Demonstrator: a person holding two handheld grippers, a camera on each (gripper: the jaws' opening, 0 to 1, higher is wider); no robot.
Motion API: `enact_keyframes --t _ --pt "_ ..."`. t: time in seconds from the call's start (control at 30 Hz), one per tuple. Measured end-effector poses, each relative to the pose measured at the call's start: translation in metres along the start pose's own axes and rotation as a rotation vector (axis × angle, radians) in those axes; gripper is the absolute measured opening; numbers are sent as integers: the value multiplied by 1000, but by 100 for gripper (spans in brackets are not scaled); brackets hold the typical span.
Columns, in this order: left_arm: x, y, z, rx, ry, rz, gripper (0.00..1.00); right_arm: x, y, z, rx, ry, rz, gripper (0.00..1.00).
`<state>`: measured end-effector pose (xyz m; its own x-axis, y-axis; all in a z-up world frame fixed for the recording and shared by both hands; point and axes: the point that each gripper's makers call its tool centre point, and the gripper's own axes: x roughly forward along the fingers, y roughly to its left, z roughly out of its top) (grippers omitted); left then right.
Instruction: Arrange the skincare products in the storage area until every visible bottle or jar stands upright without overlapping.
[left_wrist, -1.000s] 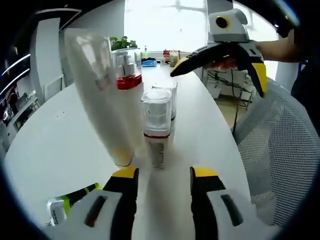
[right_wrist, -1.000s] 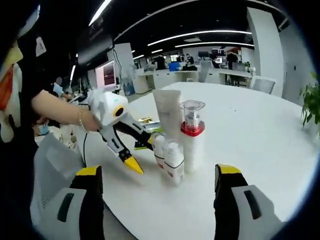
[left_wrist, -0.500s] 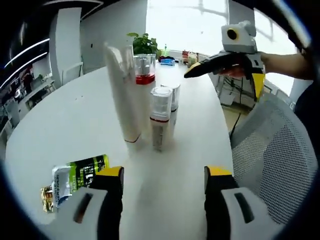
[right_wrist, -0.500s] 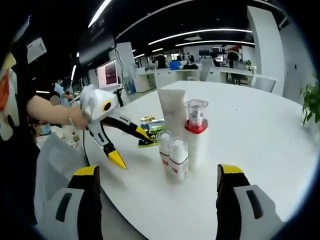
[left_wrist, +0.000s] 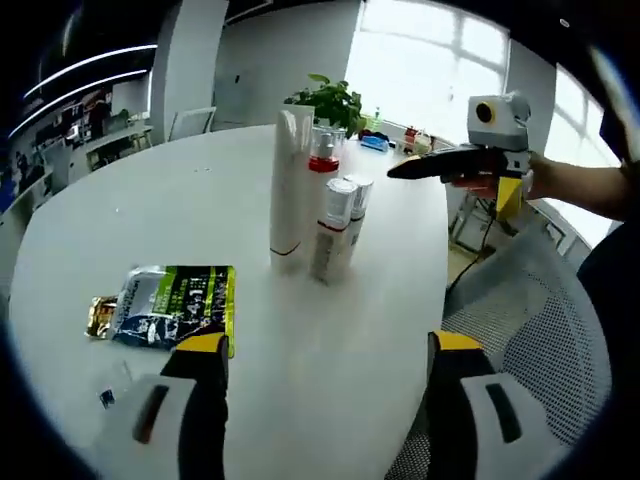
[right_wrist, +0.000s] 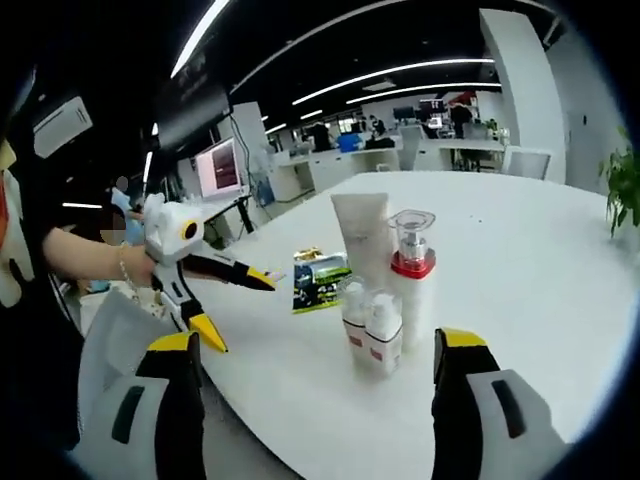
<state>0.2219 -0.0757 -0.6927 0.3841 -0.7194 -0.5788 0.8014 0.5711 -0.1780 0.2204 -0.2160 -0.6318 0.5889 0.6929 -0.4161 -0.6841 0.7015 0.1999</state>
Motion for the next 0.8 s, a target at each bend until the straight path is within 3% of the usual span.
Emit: enact_keyframes --t 0.4,0.8 --pt "-56 16 -22 -169 -65 153 85 6 13 -12 24 10 4 98" --pt "-95 18 -18 -246 -108 247 89 13 32 -12 24 3 29 98"
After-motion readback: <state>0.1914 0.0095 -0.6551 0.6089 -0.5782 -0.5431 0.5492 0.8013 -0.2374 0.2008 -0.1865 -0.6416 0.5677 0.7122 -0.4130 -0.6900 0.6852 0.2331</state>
